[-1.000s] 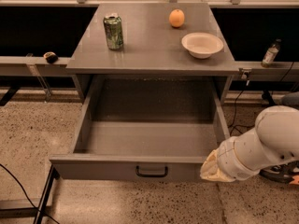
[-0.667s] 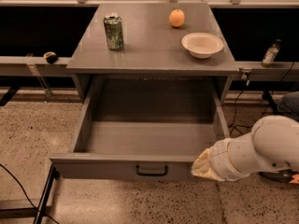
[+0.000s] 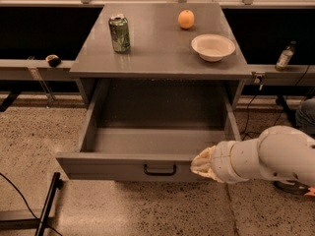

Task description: Close top drawer

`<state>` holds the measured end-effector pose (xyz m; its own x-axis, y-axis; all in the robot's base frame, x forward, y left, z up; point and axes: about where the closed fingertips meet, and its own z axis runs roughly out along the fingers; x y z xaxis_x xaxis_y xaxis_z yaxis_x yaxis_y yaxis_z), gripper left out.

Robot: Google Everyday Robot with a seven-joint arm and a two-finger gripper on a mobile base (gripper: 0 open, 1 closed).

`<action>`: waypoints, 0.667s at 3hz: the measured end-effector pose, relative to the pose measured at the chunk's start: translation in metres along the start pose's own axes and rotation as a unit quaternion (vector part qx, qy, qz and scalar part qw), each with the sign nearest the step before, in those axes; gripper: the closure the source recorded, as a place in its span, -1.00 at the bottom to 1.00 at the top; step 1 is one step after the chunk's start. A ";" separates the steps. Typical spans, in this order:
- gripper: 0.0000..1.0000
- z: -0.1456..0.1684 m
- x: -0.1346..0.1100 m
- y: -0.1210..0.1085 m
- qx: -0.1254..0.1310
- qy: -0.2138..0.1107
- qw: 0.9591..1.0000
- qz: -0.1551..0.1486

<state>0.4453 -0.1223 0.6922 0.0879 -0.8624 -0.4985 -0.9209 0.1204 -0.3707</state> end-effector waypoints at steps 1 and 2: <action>1.00 0.010 -0.007 -0.027 0.019 -0.024 1.000 -0.003; 1.00 0.024 -0.006 -0.055 0.022 -0.045 0.999 -0.012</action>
Offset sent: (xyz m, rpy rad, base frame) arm 0.1025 0.0122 0.0043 0.1278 -0.0866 0.0611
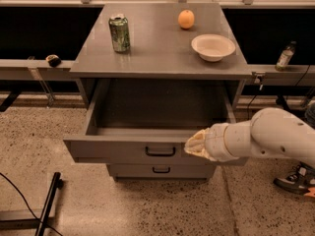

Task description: Close top drawer

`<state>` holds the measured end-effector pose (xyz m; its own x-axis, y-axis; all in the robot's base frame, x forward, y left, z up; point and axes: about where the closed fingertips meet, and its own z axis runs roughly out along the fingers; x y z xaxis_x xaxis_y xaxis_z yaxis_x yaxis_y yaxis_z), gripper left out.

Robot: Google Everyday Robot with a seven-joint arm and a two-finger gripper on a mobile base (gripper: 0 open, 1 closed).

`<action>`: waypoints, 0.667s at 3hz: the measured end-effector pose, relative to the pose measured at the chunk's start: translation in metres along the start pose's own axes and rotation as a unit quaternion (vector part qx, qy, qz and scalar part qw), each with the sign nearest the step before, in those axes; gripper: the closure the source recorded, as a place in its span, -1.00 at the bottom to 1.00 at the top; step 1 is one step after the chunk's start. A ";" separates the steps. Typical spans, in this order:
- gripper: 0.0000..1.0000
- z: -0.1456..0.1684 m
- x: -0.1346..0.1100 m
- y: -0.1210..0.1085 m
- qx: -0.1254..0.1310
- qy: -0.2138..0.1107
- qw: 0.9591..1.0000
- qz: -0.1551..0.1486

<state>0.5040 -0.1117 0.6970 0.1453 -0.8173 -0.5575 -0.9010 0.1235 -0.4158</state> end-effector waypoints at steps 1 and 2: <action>1.00 0.040 0.019 -0.056 -0.021 -0.017 0.999 -0.017; 1.00 0.040 0.019 -0.056 -0.021 -0.017 0.999 -0.017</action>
Offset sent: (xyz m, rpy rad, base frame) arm 0.1094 -0.0082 -0.0335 -0.0021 0.0344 0.0913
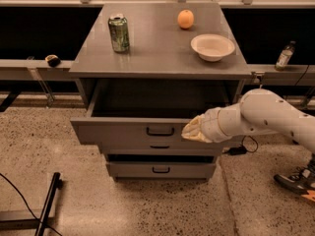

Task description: Close top drawer

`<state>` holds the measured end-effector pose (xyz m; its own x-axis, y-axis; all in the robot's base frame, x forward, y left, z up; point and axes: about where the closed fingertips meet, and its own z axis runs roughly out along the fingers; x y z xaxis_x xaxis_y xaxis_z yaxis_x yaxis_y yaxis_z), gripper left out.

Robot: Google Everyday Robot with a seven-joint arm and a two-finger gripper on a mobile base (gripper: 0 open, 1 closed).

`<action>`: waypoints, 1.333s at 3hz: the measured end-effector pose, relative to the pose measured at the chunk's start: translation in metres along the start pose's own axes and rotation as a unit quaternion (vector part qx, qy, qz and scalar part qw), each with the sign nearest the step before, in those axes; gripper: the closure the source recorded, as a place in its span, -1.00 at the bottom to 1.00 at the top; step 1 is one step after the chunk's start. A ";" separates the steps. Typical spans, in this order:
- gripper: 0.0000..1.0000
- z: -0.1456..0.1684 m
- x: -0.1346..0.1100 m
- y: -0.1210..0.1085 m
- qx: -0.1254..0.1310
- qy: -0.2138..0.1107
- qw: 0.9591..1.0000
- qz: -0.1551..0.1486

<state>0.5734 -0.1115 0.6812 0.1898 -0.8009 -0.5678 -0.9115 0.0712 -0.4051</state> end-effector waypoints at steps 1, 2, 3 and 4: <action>1.00 0.004 0.003 -0.001 0.003 0.007 1.000 -0.003; 1.00 0.014 0.032 -0.003 0.003 0.031 0.999 0.010; 1.00 0.018 0.055 -0.009 0.025 0.040 0.999 0.011; 1.00 0.016 0.070 -0.025 0.065 0.040 0.997 0.005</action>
Offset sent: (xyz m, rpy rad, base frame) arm 0.0280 -0.0479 -0.0559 -0.0962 0.0336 -0.0990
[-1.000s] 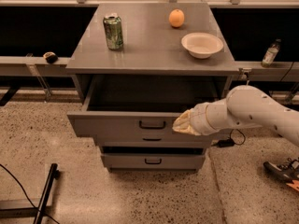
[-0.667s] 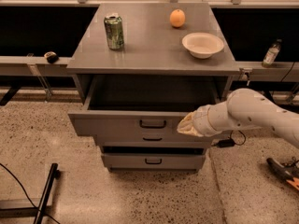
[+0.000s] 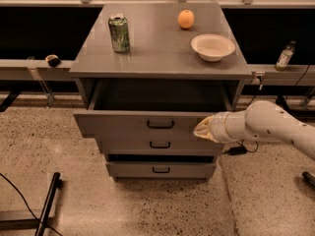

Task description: Close top drawer

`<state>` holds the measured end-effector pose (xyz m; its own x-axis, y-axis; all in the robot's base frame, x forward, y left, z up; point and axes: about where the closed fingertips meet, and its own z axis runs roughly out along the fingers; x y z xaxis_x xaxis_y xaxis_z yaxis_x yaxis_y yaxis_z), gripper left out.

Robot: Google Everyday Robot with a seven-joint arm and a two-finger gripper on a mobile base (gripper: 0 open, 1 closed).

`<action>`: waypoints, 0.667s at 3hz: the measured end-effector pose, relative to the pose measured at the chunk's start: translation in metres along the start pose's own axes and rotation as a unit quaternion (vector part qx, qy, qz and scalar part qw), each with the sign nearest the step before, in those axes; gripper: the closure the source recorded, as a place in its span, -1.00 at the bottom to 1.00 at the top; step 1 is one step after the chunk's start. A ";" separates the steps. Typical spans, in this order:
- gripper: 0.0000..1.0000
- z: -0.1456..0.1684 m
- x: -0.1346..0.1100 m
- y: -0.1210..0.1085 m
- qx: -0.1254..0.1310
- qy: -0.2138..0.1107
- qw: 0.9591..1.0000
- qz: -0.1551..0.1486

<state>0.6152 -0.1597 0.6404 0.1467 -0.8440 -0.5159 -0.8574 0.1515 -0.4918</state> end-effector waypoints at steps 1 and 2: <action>1.00 -0.001 0.006 -0.030 0.048 -0.013 0.999 -0.011; 1.00 0.007 0.016 -0.050 0.066 -0.010 0.998 -0.018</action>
Offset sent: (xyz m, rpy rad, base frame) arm 0.1062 -0.0397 0.0101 -0.0124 -0.2196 -0.0628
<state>0.6636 -0.1771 0.6518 0.1874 -0.8402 -0.5088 -0.7792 0.1883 -0.5979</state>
